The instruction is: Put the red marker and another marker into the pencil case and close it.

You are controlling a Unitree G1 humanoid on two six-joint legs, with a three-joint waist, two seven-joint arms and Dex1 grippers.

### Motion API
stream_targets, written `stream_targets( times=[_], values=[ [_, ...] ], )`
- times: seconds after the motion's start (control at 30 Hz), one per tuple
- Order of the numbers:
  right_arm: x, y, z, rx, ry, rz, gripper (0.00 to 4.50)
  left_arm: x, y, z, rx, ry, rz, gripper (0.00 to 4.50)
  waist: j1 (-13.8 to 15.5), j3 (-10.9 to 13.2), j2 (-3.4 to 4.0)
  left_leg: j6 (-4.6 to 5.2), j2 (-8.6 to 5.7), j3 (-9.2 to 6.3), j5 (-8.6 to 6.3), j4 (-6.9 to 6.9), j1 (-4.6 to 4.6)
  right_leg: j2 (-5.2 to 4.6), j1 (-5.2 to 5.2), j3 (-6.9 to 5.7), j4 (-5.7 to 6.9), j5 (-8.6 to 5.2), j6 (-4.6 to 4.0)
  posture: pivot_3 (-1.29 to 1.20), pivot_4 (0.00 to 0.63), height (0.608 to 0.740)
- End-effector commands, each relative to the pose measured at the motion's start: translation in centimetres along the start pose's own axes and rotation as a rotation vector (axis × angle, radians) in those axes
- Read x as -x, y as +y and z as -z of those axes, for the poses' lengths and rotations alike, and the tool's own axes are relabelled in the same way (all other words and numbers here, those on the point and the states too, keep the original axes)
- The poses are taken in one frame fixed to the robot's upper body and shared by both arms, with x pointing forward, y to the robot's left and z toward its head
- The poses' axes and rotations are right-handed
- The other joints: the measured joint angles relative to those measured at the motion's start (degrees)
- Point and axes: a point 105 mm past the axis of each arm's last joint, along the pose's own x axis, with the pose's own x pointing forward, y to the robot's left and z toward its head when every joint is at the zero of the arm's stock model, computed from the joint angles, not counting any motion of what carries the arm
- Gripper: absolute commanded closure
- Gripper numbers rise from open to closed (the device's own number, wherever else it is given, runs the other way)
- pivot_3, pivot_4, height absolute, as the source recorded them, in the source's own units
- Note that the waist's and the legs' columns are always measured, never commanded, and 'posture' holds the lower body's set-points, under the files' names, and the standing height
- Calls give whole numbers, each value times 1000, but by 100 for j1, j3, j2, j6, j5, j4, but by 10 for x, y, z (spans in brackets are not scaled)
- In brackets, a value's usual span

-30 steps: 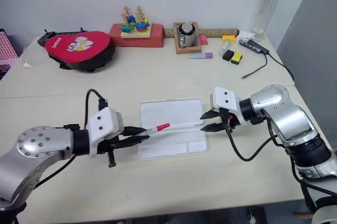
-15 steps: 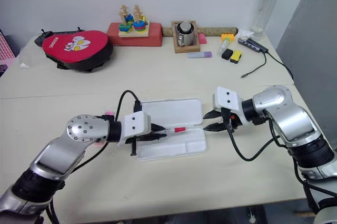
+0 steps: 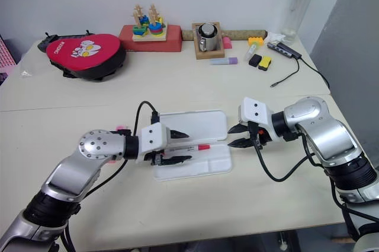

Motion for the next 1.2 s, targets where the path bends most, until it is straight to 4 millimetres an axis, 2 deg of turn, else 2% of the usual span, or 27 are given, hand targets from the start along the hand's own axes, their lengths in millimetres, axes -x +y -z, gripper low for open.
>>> stream_targets(
  times=[0.03,0.13,0.27,0.37,0.5,0.57,0.67,0.9,1.03,1.13,1.2],
  values=[
    [8,-10,-9,28,-27,67,2747,20,7,-16,29,-52,-73,474,1,0,0,0,0,0,0,0,0,0,0,0,0,0,0,0,150,740],
    [9,-12,-9,25,-26,86,2747,41,10,-17,115,-58,-147,15,6,0,0,0,0,1,0,1,1,0,1,0,0,0,0,0,150,740],
    [10,-12,-7,20,-23,93,2747,69,13,-20,175,-50,-261,15,-27,0,0,0,2,-2,0,-2,1,0,-1,-2,2,0,-1,0,150,740],
    [10,-11,-7,19,-26,95,2747,93,22,-14,242,-24,-428,15,-11,0,0,0,2,-7,0,0,1,0,2,-6,1,-1,2,0,150,740],
    [10,-12,-9,21,-44,99,2747,114,37,2,314,31,-655,15,5,0,0,-1,0,-7,1,3,3,-1,4,-5,2,-1,2,0,150,740],
    [8,-8,-15,36,-68,82,2747,124,42,33,366,164,-821,15,6,-1,-1,-2,0,-8,1,4,4,0,5,-5,3,0,2,0,150,740],
    [7,-2,-25,65,-111,49,2747,128,35,56,454,237,-926,15,0,-2,1,-2,-1,-5,1,4,9,-1,7,-1,3,3,1,0,150,740],
    [6,1,-40,99,-174,42,2747,128,22,82,505,328,-981,15,12,-5,-4,-3,-1,-10,2,3,6,-1,6,-5,3,5,-2,0,150,740],
    [4,2,-45,99,-192,38,2747,121,21,93,590,310,-1010,15,15,-6,-3,-4,-3,-7,2,5,8,-2,9,-3,4,7,-1,0,150,740],
    [4,2,-45,98,-190,40,2747,125,27,106,651,320,-1071,15,19,-7,-4,-5,-2,-10,3,6,7,-2,8,-5,5,9,-1,0,150,740],
    [3,2,-44,97,-188,39,2747,119,28,112,677,315,-1047,15,22,-7,-5,-5,-2,-13,3,6,7,-1,8,-7,7,9,-2,0,150,740]
  ],
)
